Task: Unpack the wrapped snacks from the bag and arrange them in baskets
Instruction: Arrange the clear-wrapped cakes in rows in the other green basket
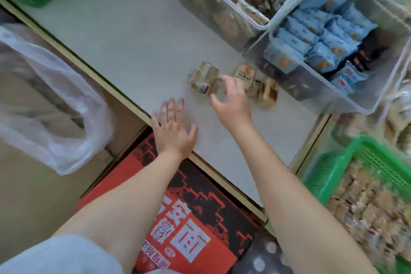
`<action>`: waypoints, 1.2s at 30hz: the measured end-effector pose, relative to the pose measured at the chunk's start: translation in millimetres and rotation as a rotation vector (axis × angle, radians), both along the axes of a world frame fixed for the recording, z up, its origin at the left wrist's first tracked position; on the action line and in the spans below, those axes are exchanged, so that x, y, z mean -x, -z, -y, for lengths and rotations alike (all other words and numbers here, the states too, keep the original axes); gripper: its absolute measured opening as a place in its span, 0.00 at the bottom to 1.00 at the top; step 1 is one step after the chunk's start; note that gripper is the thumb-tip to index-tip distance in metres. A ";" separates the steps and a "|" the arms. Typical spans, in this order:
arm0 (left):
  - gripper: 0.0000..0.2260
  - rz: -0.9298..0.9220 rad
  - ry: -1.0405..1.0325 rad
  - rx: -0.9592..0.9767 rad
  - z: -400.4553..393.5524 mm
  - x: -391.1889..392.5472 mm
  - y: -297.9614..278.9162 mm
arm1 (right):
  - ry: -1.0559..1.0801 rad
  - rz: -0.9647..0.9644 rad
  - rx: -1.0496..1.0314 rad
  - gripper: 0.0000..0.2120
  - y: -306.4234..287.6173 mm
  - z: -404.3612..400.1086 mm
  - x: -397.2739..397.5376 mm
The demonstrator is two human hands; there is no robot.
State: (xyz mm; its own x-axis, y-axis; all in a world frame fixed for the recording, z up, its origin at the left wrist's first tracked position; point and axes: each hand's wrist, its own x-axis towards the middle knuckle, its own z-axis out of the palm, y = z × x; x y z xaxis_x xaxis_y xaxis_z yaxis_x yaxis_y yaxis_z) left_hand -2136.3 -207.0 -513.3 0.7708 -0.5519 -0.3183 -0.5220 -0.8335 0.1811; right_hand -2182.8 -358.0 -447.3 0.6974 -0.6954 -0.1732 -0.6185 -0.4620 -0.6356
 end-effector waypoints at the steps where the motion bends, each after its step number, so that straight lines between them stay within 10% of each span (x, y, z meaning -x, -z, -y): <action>1: 0.33 0.001 0.005 0.000 -0.2 -1.1 1.0 | -0.002 0.030 0.063 0.19 4.2 1.7 -11.5; 8: 0.34 0.017 0.020 0.030 -2.5 -2.4 8.4 | -0.036 -0.440 0.112 0.36 9.1 4.0 -71.6; 19: 0.33 0.019 0.023 0.071 -3.6 -2.5 9.5 | -0.370 -0.417 0.086 0.40 16.6 18.6 -77.5; 25: 0.33 -0.006 0.048 0.064 -5.5 -3.7 8.3 | -0.069 -0.244 -0.114 0.37 5.5 -7.7 -26.4; 32: 0.32 -0.135 0.083 0.149 -20.2 -6.2 -12.2 | 0.637 0.195 -0.866 0.26 -51.0 -64.7 114.6; 36: 0.26 -0.669 0.034 0.500 -25.6 36.2 -87.3 | 0.770 0.393 -1.081 0.22 -78.9 -92.1 181.4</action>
State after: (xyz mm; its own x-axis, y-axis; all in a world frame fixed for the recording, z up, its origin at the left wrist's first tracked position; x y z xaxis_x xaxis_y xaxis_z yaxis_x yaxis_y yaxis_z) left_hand -2172.4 -181.4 -426.0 0.4868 -0.7692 -0.4141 -0.1964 -0.5582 0.8061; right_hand -2364.2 -265.9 -368.4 0.3309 -0.5711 -0.7512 -0.1884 0.7401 -0.6456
